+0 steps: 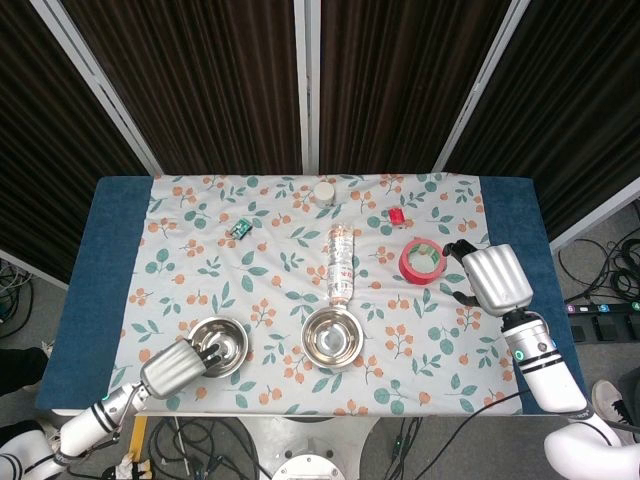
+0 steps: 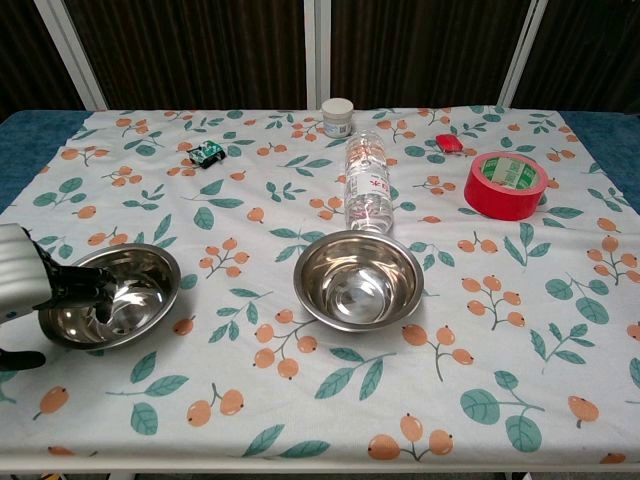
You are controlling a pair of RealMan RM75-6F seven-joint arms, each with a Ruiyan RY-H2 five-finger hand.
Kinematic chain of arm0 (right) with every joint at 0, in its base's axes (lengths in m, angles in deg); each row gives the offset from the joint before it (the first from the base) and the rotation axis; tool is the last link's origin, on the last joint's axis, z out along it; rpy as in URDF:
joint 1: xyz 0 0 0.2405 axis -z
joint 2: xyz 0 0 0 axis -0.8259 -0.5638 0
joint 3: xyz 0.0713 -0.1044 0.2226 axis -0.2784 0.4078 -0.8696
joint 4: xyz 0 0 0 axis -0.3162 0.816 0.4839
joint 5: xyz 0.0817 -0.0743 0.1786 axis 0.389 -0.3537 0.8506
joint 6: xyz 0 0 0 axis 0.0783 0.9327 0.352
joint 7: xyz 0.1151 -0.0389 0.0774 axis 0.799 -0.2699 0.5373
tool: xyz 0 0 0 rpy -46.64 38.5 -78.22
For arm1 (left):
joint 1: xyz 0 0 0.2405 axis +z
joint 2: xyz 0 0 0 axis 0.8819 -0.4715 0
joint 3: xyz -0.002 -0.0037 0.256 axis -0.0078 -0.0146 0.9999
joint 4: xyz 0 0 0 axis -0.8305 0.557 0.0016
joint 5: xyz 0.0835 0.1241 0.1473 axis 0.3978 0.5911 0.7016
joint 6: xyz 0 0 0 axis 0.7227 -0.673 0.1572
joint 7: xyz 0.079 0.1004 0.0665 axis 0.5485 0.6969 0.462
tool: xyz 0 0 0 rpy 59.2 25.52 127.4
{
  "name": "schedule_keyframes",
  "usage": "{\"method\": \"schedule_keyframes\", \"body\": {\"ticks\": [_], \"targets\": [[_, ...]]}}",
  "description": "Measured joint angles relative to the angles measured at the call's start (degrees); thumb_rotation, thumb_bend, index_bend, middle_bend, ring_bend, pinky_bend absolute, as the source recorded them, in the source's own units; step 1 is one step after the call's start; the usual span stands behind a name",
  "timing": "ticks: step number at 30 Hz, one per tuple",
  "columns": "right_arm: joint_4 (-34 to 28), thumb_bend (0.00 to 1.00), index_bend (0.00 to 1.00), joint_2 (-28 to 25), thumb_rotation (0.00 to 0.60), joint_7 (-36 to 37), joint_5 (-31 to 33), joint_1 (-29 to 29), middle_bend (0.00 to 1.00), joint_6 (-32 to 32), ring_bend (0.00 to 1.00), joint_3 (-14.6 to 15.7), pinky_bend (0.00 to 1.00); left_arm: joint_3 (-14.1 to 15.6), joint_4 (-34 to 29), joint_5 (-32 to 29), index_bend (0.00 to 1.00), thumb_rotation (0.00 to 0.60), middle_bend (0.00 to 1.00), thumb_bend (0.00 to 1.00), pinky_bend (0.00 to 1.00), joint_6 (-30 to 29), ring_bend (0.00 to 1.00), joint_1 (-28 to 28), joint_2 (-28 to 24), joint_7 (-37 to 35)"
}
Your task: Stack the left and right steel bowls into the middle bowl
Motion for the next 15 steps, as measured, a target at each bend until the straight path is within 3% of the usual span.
{"method": "schedule_keyframes", "body": {"ticks": [15], "targets": [[0.2, 0.0, 0.38, -1.1, 0.6, 2.3, -1.0, 1.2, 0.48, 2.2, 0.93, -0.5, 1.0, 0.5, 6.2, 0.3, 0.6, 0.6, 0.59, 0.23, 0.92, -0.6, 0.84, -0.9, 4.2, 5.5]]}}
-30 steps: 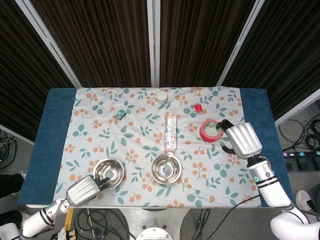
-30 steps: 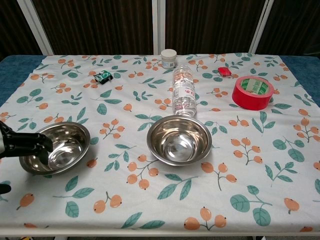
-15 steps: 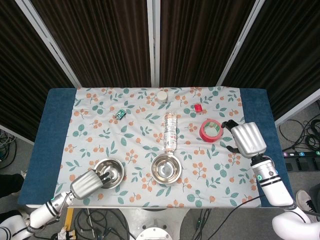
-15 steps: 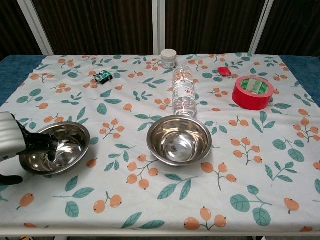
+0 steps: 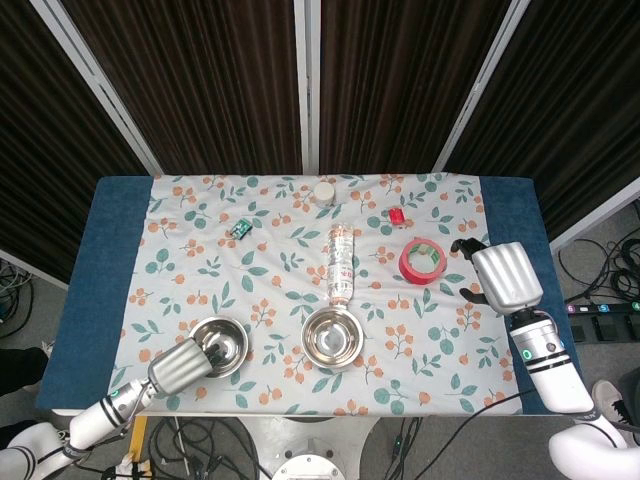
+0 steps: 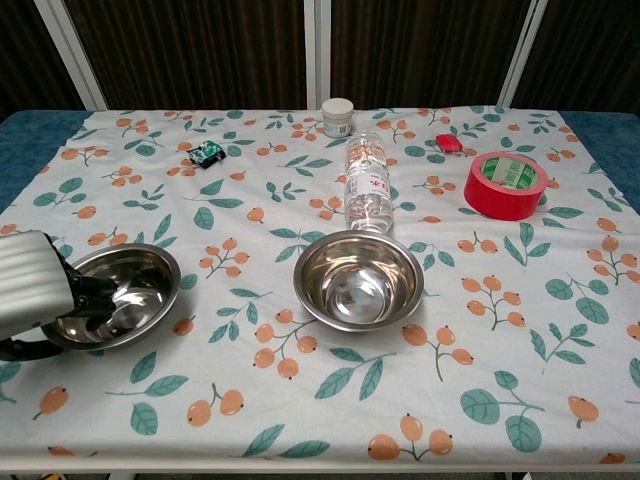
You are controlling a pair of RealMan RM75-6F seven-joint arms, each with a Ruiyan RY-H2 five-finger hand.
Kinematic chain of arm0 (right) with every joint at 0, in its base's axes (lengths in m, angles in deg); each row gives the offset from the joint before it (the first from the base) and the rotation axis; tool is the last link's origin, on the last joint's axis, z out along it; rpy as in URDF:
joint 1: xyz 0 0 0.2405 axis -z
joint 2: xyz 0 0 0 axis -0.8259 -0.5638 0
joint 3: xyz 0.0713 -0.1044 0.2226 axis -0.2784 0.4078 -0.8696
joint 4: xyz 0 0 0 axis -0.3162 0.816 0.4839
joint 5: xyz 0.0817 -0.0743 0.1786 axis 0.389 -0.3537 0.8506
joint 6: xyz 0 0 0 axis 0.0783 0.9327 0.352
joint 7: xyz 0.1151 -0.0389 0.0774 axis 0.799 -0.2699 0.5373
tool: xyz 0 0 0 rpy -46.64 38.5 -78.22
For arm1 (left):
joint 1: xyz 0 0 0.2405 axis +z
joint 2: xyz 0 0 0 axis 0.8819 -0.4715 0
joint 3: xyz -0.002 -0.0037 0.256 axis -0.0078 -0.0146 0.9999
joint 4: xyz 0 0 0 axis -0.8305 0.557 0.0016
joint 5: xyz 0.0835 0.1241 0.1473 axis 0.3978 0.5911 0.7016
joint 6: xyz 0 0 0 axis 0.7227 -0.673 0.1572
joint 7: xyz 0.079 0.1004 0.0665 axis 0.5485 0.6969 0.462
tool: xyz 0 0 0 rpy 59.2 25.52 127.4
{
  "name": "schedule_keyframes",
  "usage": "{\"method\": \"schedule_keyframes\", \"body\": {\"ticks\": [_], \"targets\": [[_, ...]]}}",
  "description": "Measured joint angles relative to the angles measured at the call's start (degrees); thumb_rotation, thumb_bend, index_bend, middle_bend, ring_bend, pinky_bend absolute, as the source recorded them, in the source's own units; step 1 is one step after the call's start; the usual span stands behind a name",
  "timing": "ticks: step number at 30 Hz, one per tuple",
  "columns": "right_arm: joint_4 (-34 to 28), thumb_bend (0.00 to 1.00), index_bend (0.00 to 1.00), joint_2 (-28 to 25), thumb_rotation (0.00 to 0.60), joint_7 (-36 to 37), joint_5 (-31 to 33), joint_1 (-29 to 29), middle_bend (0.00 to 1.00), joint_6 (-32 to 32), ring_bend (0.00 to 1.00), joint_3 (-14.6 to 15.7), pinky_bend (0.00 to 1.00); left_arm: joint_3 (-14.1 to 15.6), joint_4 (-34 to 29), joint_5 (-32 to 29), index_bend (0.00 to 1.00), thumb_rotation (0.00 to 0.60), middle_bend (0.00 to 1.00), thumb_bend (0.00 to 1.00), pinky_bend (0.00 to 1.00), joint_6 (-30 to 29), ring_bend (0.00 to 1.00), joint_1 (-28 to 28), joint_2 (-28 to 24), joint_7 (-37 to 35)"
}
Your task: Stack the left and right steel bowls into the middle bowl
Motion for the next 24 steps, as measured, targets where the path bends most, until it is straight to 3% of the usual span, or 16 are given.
{"method": "schedule_keyframes", "body": {"ticks": [6, 24], "targets": [[0.8, 0.0, 0.38, -0.3, 0.6, 2.0, -0.5, 0.8, 0.51, 0.6, 0.93, 0.0, 1.0, 0.1, 1.9, 0.0, 0.69, 0.6, 0.67, 0.26, 0.93, -1.5, 0.85, -0.1, 1.4, 0.5], [3.1, 0.0, 0.38, -0.4, 0.6, 5.4, -1.4, 2.5, 0.53, 1.2, 0.93, 0.3, 1.0, 0.7, 3.2, -0.7, 0.73, 0.6, 0.74, 0.3, 0.95, -2.6, 0.9, -1.1, 2.6, 0.8]]}}
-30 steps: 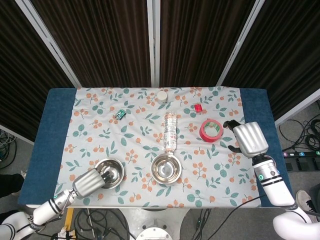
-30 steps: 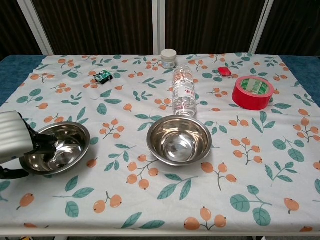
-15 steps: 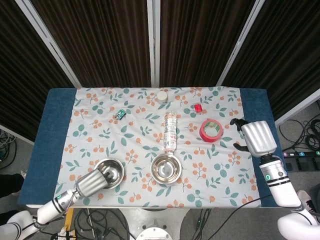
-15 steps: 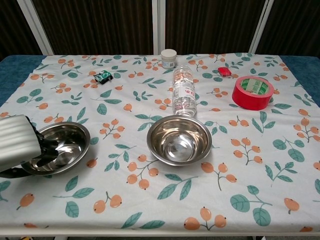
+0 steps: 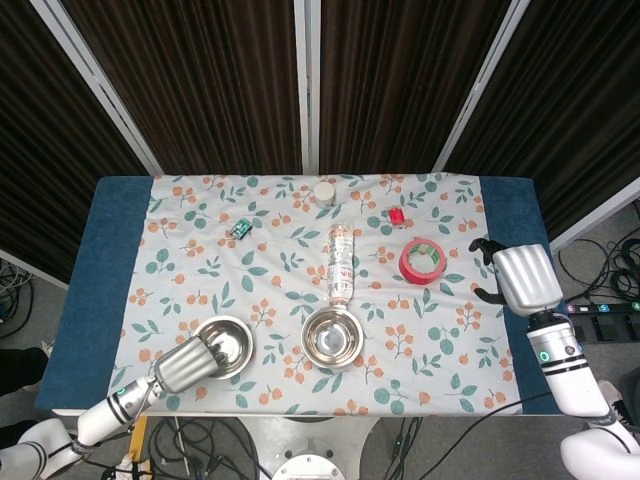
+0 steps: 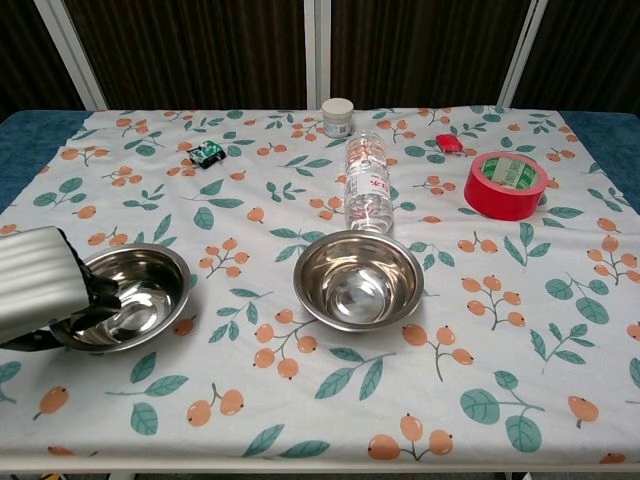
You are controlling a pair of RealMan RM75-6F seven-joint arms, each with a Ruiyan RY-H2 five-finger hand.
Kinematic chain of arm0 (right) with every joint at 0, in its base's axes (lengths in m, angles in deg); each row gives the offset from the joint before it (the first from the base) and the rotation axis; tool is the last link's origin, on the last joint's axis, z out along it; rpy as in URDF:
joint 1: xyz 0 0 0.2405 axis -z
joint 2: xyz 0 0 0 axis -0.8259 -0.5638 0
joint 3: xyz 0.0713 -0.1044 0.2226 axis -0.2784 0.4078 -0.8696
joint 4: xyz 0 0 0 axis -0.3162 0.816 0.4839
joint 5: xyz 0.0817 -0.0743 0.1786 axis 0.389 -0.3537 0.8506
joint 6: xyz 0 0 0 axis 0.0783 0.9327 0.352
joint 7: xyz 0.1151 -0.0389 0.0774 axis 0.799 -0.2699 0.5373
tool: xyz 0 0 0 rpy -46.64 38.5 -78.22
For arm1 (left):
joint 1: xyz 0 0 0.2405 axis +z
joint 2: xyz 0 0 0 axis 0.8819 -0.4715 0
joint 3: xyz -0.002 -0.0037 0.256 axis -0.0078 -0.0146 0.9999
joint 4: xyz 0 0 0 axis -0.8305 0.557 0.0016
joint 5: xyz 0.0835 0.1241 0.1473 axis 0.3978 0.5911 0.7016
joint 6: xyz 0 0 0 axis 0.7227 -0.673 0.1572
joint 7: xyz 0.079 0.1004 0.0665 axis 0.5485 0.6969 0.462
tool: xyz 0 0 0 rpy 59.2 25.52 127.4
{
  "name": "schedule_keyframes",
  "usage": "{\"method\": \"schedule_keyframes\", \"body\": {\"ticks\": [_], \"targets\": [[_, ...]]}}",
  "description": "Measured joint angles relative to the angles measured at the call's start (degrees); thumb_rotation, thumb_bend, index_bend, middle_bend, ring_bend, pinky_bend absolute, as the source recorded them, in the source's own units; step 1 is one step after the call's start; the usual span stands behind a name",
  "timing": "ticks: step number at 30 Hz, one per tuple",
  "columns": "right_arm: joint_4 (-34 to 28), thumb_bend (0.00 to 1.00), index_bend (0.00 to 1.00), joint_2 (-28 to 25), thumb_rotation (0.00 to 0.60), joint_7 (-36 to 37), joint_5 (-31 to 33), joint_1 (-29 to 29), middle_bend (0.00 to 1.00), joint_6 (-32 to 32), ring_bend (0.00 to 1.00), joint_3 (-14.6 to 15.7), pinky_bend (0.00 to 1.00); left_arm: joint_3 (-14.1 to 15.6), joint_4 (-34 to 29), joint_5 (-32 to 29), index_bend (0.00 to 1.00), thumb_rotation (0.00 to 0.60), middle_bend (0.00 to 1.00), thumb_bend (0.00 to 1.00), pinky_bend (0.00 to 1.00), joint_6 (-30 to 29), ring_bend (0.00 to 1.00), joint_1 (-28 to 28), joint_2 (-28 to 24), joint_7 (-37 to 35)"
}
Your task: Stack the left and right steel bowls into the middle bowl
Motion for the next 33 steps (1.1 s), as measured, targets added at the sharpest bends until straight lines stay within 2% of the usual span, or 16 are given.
{"method": "schedule_keyframes", "body": {"ticks": [13, 20, 26, 33], "targets": [[0.6, 0.0, 0.38, -0.2, 0.6, 0.7, 0.1, 0.4, 0.53, -0.2, 0.93, -0.2, 1.0, -0.1, -0.2, -0.2, 0.73, 0.6, 0.75, 0.31, 0.95, -2.6, 0.92, -0.3, 0.4, -1.5], [0.0, 0.0, 0.38, -1.1, 0.6, 1.4, 0.1, 0.7, 0.52, 1.0, 0.93, -1.2, 1.0, -1.1, -3.7, 0.6, 0.73, 0.6, 0.75, 0.31, 0.95, -2.2, 0.92, -3.0, -0.1, -0.1], [-0.6, 0.01, 0.37, -2.3, 0.6, 2.9, 1.0, 2.0, 0.52, 3.9, 0.93, -2.7, 1.0, -3.7, -10.8, 1.4, 0.73, 0.6, 0.75, 0.31, 0.95, 1.8, 0.92, -8.2, -0.6, 2.6], [0.1, 0.01, 0.37, -3.9, 0.6, 7.3, 1.8, 3.9, 0.51, 6.1, 0.93, -4.1, 1.0, -8.6, -16.6, 1.0, 0.74, 0.6, 0.75, 0.31, 0.95, 9.7, 0.92, -15.7, 0.6, 5.9]]}}
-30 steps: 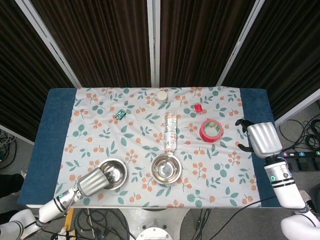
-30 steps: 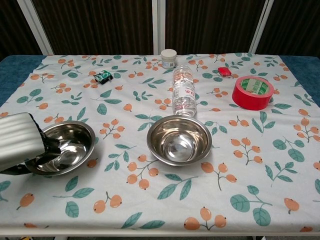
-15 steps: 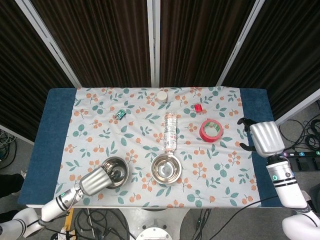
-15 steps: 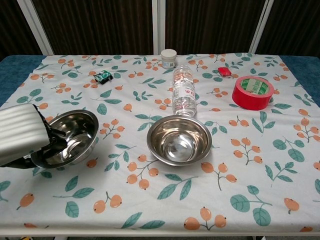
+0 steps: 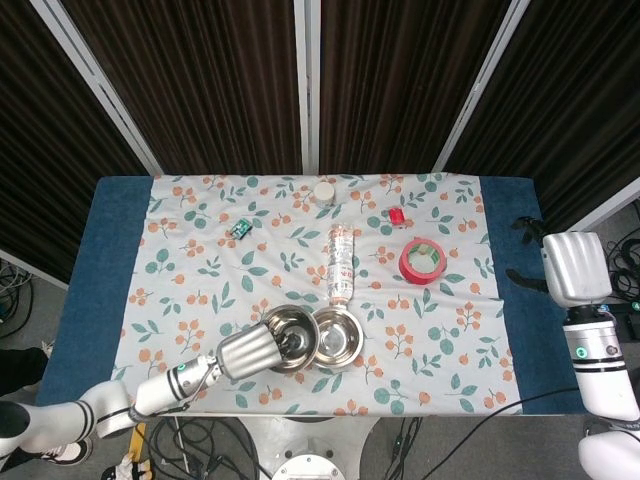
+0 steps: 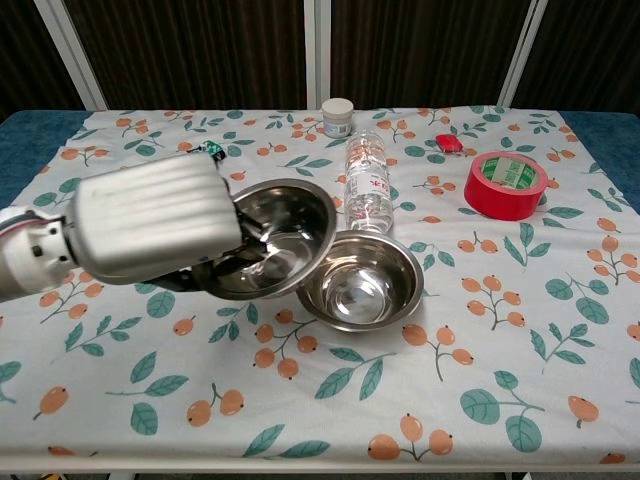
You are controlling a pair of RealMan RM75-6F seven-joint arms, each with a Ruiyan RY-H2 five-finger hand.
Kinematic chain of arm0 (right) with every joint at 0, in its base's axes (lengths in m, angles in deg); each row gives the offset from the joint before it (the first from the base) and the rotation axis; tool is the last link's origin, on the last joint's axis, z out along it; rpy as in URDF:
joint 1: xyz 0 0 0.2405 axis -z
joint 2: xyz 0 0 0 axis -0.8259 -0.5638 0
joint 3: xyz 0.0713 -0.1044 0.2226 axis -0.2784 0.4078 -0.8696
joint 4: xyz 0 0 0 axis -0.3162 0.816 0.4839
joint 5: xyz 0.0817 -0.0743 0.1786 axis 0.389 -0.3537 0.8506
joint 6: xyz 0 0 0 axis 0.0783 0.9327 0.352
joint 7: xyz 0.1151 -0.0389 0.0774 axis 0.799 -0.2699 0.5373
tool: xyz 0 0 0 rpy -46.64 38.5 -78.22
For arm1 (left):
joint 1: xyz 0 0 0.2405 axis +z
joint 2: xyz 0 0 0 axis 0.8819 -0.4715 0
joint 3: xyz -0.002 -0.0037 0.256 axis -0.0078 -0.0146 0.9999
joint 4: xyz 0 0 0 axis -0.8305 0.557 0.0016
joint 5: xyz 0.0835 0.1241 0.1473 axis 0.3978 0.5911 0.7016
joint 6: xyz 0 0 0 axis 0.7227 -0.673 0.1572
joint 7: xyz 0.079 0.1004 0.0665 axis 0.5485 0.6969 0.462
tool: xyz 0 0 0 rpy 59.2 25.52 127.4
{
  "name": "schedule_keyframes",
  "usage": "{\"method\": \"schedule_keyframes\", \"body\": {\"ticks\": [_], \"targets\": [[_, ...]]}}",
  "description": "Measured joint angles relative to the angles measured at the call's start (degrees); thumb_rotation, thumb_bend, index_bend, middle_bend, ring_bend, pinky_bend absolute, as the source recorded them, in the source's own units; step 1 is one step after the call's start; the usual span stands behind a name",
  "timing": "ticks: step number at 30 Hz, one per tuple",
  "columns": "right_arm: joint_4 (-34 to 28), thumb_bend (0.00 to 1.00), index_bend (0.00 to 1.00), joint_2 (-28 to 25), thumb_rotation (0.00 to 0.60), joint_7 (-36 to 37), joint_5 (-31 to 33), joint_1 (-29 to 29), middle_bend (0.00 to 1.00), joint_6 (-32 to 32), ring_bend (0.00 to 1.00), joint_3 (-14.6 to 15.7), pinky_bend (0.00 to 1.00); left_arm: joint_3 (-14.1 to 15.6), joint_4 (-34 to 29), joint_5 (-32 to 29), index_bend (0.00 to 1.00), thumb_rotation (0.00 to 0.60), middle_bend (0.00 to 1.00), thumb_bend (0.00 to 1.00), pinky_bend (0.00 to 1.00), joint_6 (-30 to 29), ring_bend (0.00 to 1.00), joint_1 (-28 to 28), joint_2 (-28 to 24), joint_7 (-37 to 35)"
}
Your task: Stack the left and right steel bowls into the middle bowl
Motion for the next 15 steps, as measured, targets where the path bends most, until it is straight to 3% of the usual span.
{"method": "schedule_keyframes", "body": {"ticks": [6, 15], "targets": [[1.4, 0.01, 0.37, -0.5, 0.6, 2.8, -0.1, 1.1, 0.5, 0.9, 0.93, -0.5, 1.0, -2.3, -0.2, -1.4, 0.74, 0.6, 0.75, 0.31, 0.95, 4.3, 0.92, -4.2, 3.4, 0.7], [3.3, 0.01, 0.37, -0.5, 0.6, 5.3, 0.4, 1.9, 0.5, 0.5, 0.93, -0.8, 1.0, -3.6, 2.9, -3.4, 0.74, 0.6, 0.75, 0.31, 0.95, 5.6, 0.92, -6.6, 7.4, 0.2]]}}
